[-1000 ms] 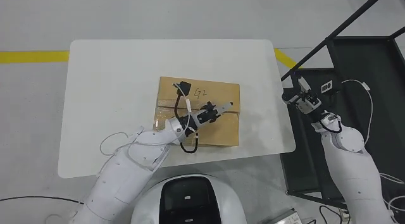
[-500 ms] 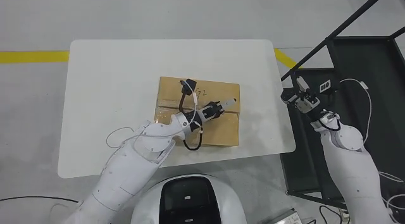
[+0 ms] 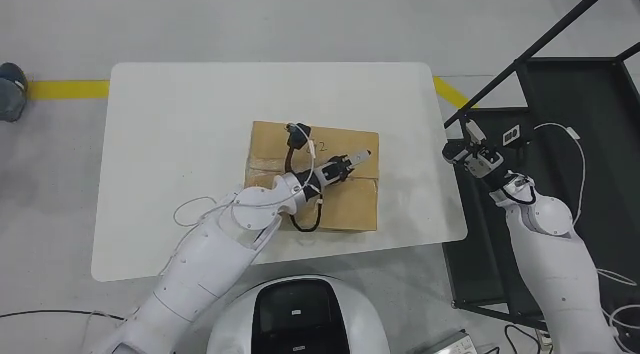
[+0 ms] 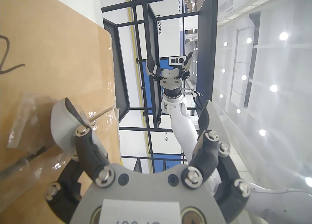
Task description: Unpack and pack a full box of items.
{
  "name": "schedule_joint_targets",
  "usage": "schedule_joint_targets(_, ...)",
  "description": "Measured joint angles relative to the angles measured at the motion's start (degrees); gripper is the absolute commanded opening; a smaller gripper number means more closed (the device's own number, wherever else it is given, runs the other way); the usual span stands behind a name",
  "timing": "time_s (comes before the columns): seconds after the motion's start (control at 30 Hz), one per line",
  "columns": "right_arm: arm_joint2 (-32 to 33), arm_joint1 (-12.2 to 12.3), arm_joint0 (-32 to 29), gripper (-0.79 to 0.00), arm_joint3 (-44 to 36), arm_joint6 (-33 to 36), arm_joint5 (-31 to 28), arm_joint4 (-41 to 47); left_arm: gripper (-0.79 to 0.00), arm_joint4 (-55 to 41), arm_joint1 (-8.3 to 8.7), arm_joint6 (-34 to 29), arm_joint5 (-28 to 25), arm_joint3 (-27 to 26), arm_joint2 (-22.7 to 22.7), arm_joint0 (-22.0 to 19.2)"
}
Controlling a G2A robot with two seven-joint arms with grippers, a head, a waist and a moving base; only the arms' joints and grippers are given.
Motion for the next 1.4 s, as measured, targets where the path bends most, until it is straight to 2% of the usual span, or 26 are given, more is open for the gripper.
schedule_joint_targets(0.23, 0.3, -0.1, -0.5, 0.0, -0.6, -0.5, 0.2, -0.3, 0.0, -1.7, -0.61, -0.4, -0.6, 1.6, 0.2, -0.1)
schedule_joint_targets(0.37, 0.5, -0.1, -0.7, 0.0, -1.0, -0.5, 0.3, -0.4, 0.0, -2.3, -0.7, -1.2, -2.9, 1.5, -0.1, 0.6)
schedule_joint_targets(0.8, 0.1, -0.3, -0.5, 0.0, -2.0, -0.9, 0.7, -1.2, 0.0, -1.8, 0.53, -2.4, -11.0, -5.7, -4.5, 5.7)
schedule_joint_targets(1.13, -0.4, -0.3, 0.1, 0.0, -2.2, 1.2, 1.1, -1.3, 0.0, -1.9, 0.46, -4.6, -8.5, -8.1, -4.5, 5.6)
schedule_joint_targets(1.4, -0.2, -0.3, 0.6, 0.0, -1.4, 2.0, 0.7, -1.0, 0.0, -1.0, -0.86, -4.1, -4.9, -6.5, -0.6, 2.9)
